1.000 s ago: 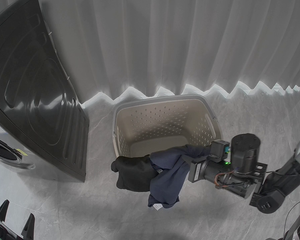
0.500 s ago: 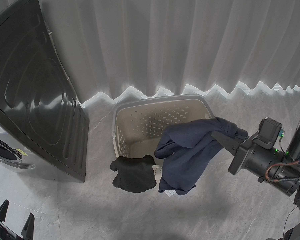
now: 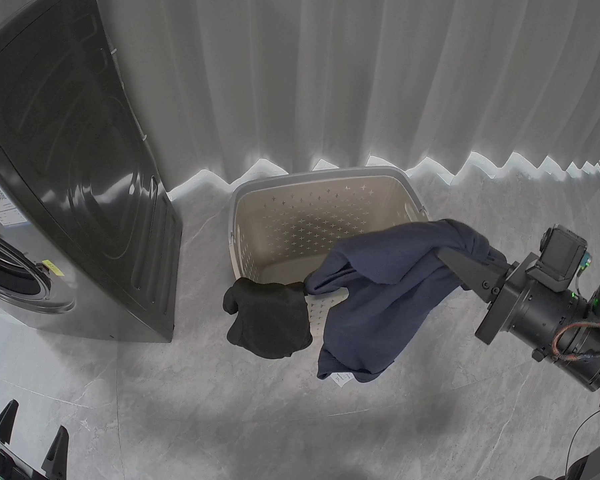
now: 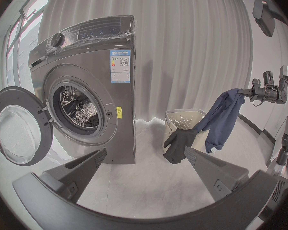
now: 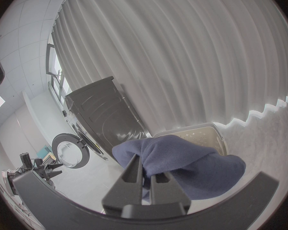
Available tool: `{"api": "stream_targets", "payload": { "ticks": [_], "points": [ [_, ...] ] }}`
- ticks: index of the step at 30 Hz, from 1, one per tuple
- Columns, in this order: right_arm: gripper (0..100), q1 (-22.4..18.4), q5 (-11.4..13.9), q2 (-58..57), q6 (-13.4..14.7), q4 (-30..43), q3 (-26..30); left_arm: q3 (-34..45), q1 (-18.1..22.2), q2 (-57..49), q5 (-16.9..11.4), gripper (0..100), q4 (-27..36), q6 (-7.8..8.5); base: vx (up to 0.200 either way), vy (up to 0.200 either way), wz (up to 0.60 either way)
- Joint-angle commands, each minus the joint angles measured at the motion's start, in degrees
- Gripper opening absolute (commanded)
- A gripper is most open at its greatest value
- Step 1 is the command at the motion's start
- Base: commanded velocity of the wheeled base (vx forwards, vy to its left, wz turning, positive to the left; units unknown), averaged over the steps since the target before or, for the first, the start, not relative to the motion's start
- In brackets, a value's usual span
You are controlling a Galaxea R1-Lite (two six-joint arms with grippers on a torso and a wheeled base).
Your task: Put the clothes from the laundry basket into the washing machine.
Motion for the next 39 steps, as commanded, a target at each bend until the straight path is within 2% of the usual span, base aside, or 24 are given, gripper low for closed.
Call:
{"api": "stream_targets", "payload": {
  "ticks": [1, 39],
  "points": [
    [0, 0.3, 0.1, -0.1, -0.1, -1.6, -0.4, 0.8, 0.0, -0.8, 0.0, 100, 0.0, -0.06, 0.0, 0.0, 0.0],
    [0, 1.0, 0.2, 0.5, -0.1, -2.7, -1.6, 0.8, 0.0, -0.8, 0.0, 100, 0.0, -0.06, 0.0, 0.195, 0.0]
  ]
}}
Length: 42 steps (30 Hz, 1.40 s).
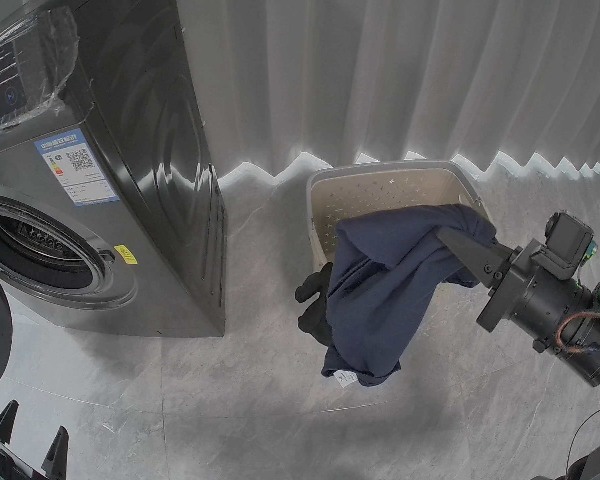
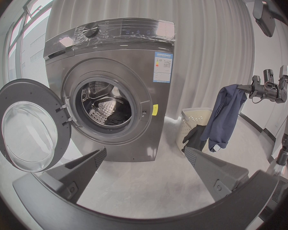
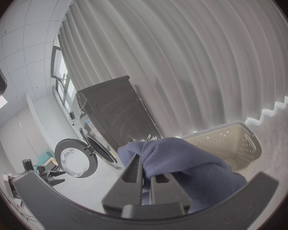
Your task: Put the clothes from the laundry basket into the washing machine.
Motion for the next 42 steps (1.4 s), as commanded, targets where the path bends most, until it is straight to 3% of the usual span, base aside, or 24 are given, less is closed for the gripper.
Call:
{"api": "stream_targets", "payload": {
  "ticks": [1, 14, 23, 38, 42],
  "points": [
    [0, 0.3, 0.1, 0.1, 0.0, 0.0, -0.1, 0.8, 0.0, -0.8, 0.0, 100, 0.0, -0.01, 0.0, 0.2, 0.0],
    [0, 0.3, 0.0, 0.1, -0.3, 0.0, -0.1, 0.8, 0.0, -0.8, -0.1, 100, 0.0, -0.01, 0.0, 0.2, 0.0],
    [0, 0.3, 0.0, 0.3, -0.3, 0.0, -0.1, 0.8, 0.0, -0.8, 0.0, 100, 0.0, 0.08, 0.0, 0.0, 0.0],
    [0, 0.3, 0.0, 0.5, -0.3, 0.1, 0.1, 0.8, 0.0, -0.8, 0.0, 100, 0.0, 0.08, -0.2, 0.0, 0.0],
    [0, 0.3, 0.0, 0.5, -0.3, 0.1, 0.2, 0.8, -0.1, -0.8, 0.0, 100, 0.0, 0.08, 0.0, 0.0, 0.0]
  ]
}}
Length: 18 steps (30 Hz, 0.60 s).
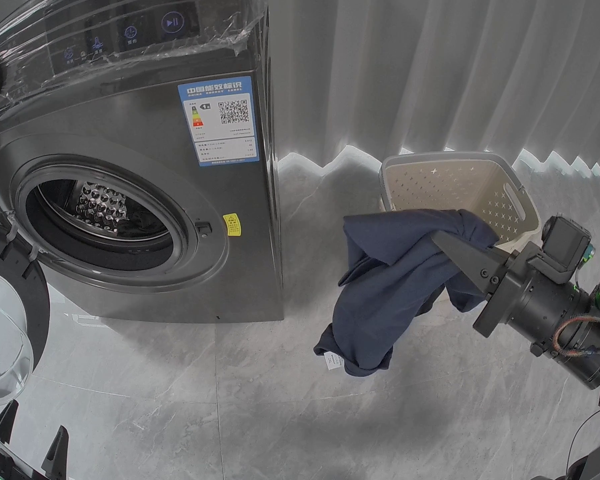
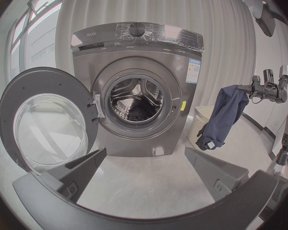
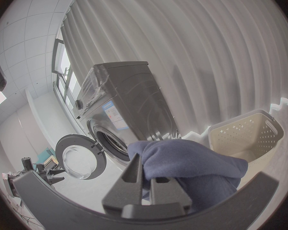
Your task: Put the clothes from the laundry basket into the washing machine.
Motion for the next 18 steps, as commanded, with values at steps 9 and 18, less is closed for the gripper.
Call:
{"api": "stream_targets", "payload": {
  "ticks": [9, 18],
  "points": [
    [0, 0.0, 0.0, 0.2, 0.1, -0.1, 0.0, 0.8, 0.1, -0.7, 0.0, 100, 0.0, -0.02, 0.0, 0.156, 0.0],
    [0, -0.2, -0.1, 0.2, 0.1, -0.1, 0.1, 0.8, 0.1, -0.7, 0.0, 100, 0.0, -0.02, 0.0, 0.2, 0.0]
  ]
}}
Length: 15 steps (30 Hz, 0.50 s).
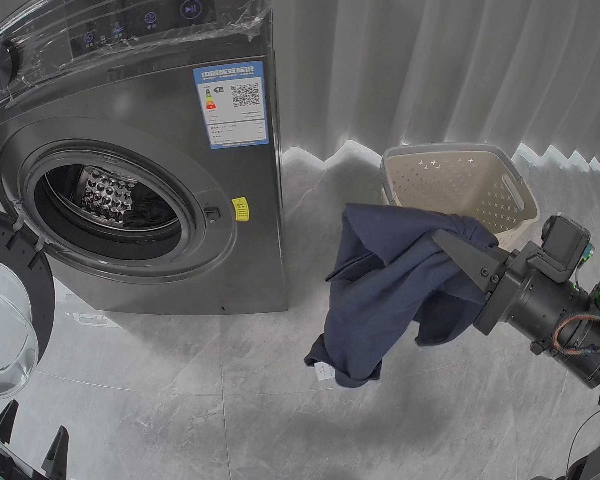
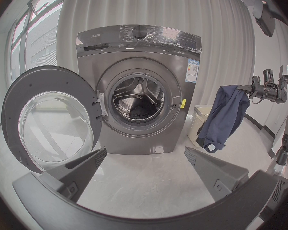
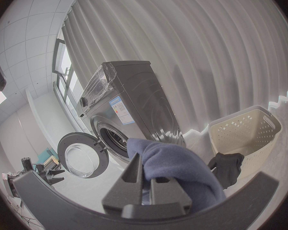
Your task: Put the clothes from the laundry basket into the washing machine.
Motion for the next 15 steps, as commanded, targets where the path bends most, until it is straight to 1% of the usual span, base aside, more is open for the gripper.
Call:
{"api": "stream_targets", "payload": {
  "ticks": [1, 11, 15],
  "points": [
    [0, -0.1, 0.0, 0.0, 0.0, 0.0, 0.0, 0.8, 0.0, -0.7, 0.0, 100, 0.1, -0.03, 0.0, 0.2, 0.0],
    [0, -0.3, 0.0, 0.0, 0.0, 0.0, 0.0, 0.8, -0.1, -0.7, 0.1, 100, 0.0, -0.03, 0.0, 0.2, 0.0],
    [0, -0.6, 0.0, -0.1, 0.0, 0.0, 0.0, 0.8, 0.0, -0.8, 0.0, 100, 0.1, -0.03, 0.0, 0.0, 0.0]
  ]
}}
